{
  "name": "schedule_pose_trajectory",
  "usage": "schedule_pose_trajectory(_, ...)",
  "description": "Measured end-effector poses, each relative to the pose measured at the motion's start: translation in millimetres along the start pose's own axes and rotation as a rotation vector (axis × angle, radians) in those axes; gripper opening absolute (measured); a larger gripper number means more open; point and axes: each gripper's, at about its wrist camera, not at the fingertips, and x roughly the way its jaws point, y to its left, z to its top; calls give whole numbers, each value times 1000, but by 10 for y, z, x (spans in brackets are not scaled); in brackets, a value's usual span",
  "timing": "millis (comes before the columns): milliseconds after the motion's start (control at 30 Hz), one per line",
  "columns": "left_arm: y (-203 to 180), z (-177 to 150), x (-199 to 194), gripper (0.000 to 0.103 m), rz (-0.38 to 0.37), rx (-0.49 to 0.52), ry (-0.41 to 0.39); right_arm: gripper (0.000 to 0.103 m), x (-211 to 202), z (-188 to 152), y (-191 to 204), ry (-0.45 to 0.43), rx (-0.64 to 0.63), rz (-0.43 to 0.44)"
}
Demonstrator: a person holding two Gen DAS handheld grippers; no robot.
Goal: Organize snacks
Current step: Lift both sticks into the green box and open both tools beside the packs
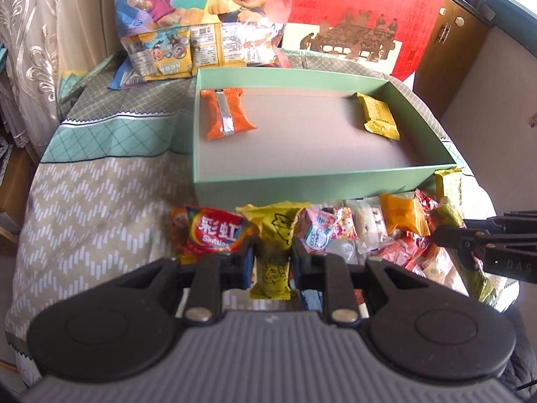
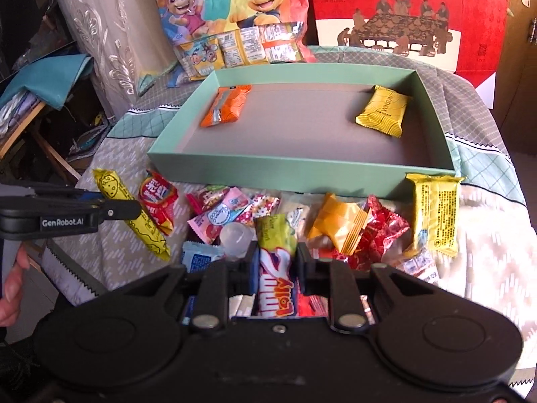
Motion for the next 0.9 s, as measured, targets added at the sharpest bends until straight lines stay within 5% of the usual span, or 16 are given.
schedule_pose_trajectory(300,-18,144,-14,21,-19,-4,-24,21,22,211,-112,-32,32,-2)
schedule_pose_trajectory(633,-174,-79,417,21,-45,154,171,21,150,95,-79,16,29,-8)
schedule_pose_trajectory(900,-133,-173,858,25,4,75,213,21,197,34,-103,28,45,-19)
